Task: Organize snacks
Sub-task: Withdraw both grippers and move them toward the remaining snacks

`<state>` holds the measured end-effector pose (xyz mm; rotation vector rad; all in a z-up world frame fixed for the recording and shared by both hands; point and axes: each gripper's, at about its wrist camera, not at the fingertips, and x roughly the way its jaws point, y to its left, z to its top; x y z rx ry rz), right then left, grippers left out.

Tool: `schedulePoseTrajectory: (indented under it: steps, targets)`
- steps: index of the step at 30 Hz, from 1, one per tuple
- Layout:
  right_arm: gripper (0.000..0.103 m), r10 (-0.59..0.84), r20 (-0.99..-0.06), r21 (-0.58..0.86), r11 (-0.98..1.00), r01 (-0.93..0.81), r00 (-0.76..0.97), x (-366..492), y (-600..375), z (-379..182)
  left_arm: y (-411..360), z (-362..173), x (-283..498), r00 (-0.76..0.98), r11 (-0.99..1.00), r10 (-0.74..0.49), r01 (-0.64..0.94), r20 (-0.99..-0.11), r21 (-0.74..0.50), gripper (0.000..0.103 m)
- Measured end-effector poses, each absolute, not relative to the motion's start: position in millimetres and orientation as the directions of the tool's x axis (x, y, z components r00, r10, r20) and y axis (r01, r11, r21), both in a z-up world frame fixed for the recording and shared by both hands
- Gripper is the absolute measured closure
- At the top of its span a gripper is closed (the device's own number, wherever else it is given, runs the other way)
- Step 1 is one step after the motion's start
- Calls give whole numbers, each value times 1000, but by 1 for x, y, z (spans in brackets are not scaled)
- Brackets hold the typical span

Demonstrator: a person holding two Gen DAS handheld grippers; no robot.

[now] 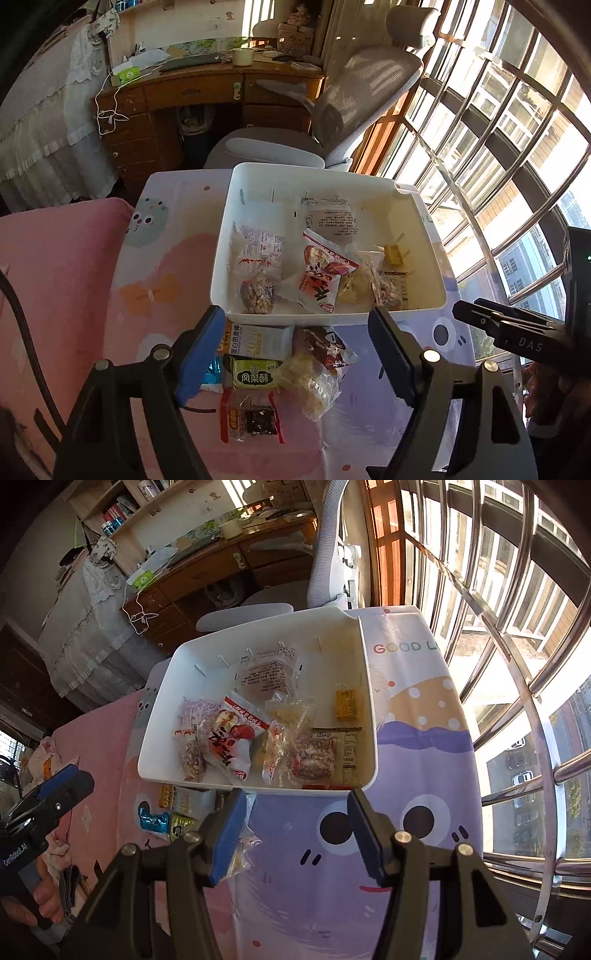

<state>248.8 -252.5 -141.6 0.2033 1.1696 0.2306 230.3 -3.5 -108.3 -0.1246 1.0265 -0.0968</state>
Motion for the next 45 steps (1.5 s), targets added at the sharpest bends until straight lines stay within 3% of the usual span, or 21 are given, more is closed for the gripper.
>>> schedulePoseTrajectory:
  steps: [22, 29, 45]
  targets:
    - [43, 405, -895, 365, 906, -215, 186, 228, -222, -164, 30, -165, 142, 426, 956, -82, -223, -901, -193, 17]
    - [39, 405, -907, 375, 902, -215, 117, 233, -204, -183, 39, -198, 141, 358, 946, -122, -240, -926, -218, 9]
    - [29, 395, -918, 394, 909, -139, -18, 256, -166, -234, 44, -264, 173, 223, 937, -231, -212, -947, -278, 8]
